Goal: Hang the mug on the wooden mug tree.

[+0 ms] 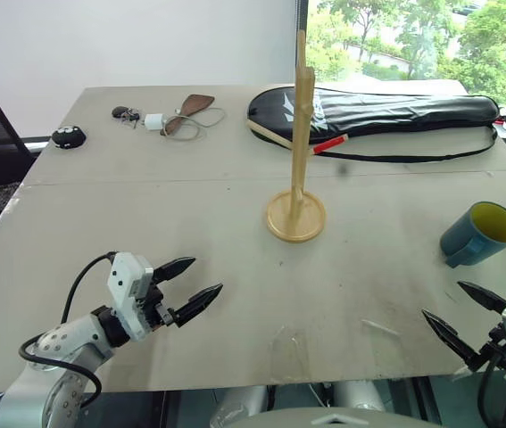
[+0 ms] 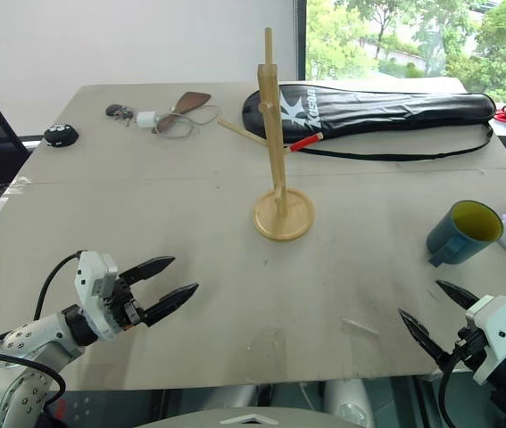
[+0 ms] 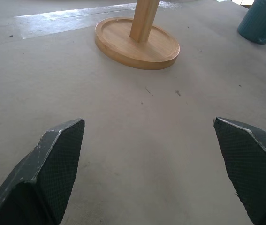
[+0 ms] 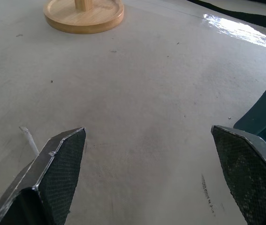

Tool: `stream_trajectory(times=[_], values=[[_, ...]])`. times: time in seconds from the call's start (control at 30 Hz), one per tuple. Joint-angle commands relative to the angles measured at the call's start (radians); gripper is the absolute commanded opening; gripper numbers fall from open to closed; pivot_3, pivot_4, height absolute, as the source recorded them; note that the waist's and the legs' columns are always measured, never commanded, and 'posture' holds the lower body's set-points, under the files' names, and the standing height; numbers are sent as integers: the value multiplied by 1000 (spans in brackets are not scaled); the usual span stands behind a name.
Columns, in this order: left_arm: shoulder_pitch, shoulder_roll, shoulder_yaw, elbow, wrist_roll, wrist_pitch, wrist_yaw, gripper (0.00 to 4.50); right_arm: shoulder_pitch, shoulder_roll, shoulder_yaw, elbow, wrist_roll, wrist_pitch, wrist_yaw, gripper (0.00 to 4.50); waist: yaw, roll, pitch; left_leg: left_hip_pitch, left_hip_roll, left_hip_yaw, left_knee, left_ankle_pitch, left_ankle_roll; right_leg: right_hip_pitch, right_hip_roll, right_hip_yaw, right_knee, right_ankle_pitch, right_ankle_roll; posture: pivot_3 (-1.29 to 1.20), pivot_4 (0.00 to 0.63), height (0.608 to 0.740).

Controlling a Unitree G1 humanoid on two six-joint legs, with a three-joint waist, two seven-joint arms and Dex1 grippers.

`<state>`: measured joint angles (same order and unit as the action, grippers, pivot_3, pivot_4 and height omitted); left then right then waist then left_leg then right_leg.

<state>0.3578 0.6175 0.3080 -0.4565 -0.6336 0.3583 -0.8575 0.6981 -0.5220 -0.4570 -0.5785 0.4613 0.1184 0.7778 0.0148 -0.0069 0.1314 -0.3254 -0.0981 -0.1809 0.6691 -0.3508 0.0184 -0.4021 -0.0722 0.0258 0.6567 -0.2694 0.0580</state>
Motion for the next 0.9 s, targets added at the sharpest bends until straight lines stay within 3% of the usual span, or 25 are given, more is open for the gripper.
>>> stream_trajectory(times=[0.03, 0.2, 0.47, 0.9], values=[[-15, 13, 15, -35, -43, 9, -18, 4500, -16, 14, -19, -7, 6, -17, -16, 4330, 0, 0, 0, 0, 0, 0, 0, 0, 0, 0, 0, 0, 0, 0, 0, 0, 150, 740], [-80, 47, 12, -73, -155, 66, -78, 4500, -70, 24, 8, 8, -22, 36, -90, 4330, 0, 0, 1, 0, 0, 0, 0, 0, 0, 0, 0, 0, 1, 0, 0, 0, 150, 740], [-112, 177, -11, -141, -246, 79, -327, 4500, -163, 12, -26, 96, 9, 119, -148, 4330, -2, 3, 2, -1, 0, 1, -1, 0, 0, -1, 0, 1, -1, 0, 0, 0, 150, 740], [-146, 191, -14, -146, -305, 133, -337, 4500, -305, 31, 8, 204, 27, 138, -151, 4330, -2, 4, 3, -1, 1, 1, -1, 0, 0, -1, 1, 1, -1, 0, 0, 0, 150, 740]])
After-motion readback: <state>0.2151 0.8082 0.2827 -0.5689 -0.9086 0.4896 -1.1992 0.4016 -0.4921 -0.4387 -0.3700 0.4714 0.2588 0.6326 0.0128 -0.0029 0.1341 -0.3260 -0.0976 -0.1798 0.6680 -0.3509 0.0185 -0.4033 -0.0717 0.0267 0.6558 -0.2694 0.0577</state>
